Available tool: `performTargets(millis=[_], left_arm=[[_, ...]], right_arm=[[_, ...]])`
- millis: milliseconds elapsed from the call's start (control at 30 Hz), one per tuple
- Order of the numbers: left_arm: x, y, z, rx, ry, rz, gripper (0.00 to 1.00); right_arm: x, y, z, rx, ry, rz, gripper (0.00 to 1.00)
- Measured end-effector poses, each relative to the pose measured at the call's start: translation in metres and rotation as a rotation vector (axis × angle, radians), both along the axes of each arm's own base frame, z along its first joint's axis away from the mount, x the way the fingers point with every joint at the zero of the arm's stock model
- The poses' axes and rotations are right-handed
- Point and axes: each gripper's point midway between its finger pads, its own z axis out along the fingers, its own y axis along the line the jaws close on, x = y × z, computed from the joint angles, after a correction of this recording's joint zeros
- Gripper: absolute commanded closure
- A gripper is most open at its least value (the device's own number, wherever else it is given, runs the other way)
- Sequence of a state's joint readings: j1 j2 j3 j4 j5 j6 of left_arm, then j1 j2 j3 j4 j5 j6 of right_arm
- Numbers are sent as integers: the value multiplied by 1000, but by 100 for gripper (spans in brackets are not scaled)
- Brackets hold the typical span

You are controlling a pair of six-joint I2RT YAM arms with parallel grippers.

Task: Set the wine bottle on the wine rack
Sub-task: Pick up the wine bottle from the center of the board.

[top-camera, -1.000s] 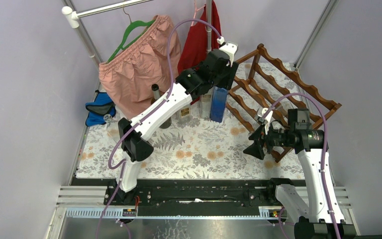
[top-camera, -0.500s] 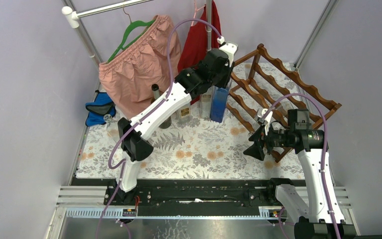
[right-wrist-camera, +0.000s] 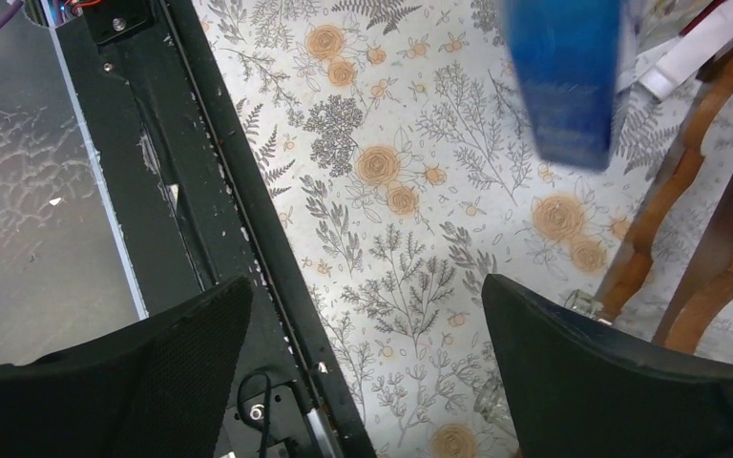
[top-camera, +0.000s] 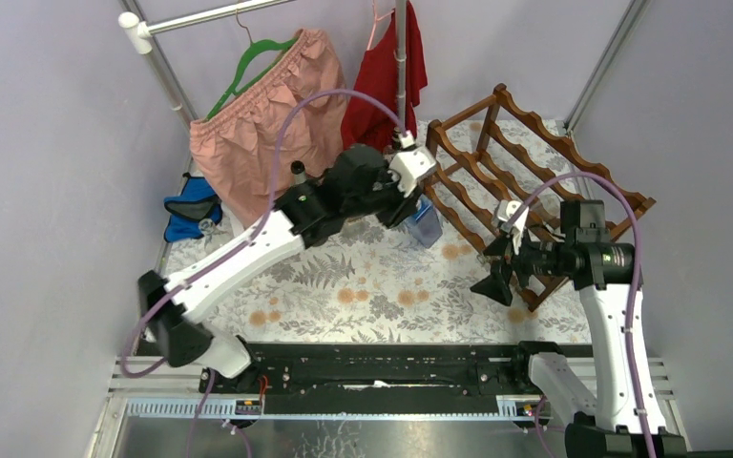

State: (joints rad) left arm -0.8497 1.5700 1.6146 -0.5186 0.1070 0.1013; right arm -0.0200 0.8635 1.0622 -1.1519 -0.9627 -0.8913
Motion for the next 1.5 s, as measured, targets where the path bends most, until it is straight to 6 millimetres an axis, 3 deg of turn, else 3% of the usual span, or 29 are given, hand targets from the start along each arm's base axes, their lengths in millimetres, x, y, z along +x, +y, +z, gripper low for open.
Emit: performTargets(millis=[133,333,500,633,867,1067,1300,1500], left_arm=[[-45,17,-11,-7,-47,-174,97],[-87,35,-33,-55,-88,-316,97],[-122,57,-77,-83,-97,-357,98],[-139,66,-102,-94,-78,-368,98],[-143,65,-106,-85,-78,-355,98],[-145,67,-101,-88,-92,-343,98],[-149,71,-99,-75,-90,-340,98],[-154,75,-98,-68,-91,-338,98]], right_arm=[[5,3,10,10,-35,52,0],[11,11,11,41,-136,193,0],[9,21,6,58,-253,367,0],[10,38,-6,80,-248,496,0],[10,69,-39,26,-244,610,0],[14,94,-55,-38,-247,649,0],[37,101,-82,-114,-195,612,0],[38,111,-105,-147,-182,642,4]])
